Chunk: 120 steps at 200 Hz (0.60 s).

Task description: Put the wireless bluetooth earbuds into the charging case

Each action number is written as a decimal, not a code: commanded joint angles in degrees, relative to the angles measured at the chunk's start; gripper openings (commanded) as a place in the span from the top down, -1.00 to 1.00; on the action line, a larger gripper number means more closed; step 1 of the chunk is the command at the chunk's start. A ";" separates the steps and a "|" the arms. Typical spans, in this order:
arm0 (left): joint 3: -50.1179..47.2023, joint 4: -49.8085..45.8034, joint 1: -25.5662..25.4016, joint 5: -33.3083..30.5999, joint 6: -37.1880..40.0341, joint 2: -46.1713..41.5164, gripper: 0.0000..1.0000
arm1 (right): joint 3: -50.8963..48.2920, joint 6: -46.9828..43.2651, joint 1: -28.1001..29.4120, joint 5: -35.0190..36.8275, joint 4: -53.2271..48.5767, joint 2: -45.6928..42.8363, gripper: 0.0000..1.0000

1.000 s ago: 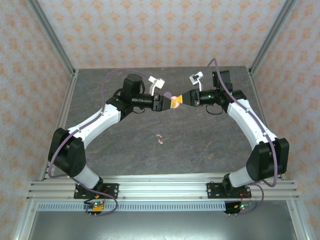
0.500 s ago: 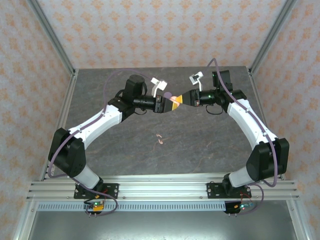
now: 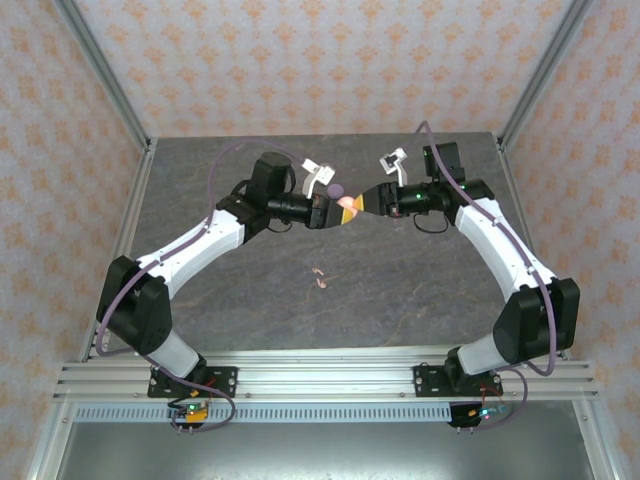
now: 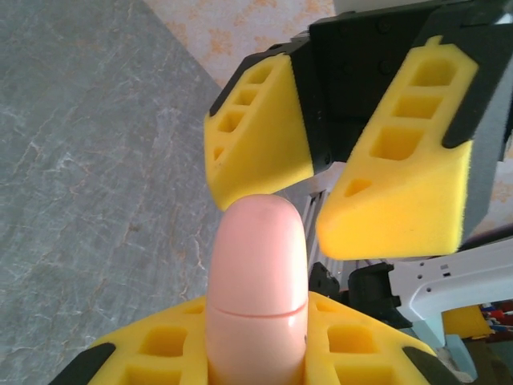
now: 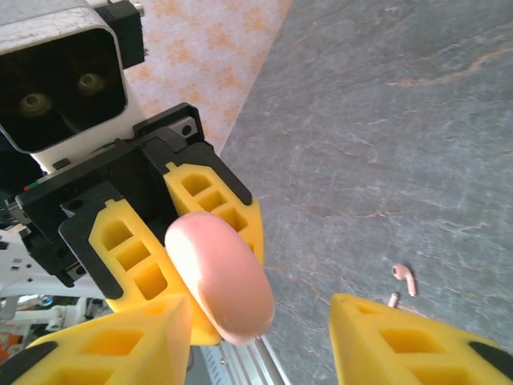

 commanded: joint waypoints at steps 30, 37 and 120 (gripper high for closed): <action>-6.58 10.79 -1.58 -7.22 6.13 -6.67 0.71 | 0.71 -0.25 0.23 4.89 -3.46 -6.16 -0.03; -8.20 13.59 -1.63 -7.57 6.94 -7.46 0.71 | 0.41 -0.15 0.24 4.87 -3.52 -6.86 -0.04; -13.82 20.83 -3.77 -8.71 16.13 -10.25 0.77 | -0.73 -1.34 3.32 6.68 -5.83 -9.92 -0.06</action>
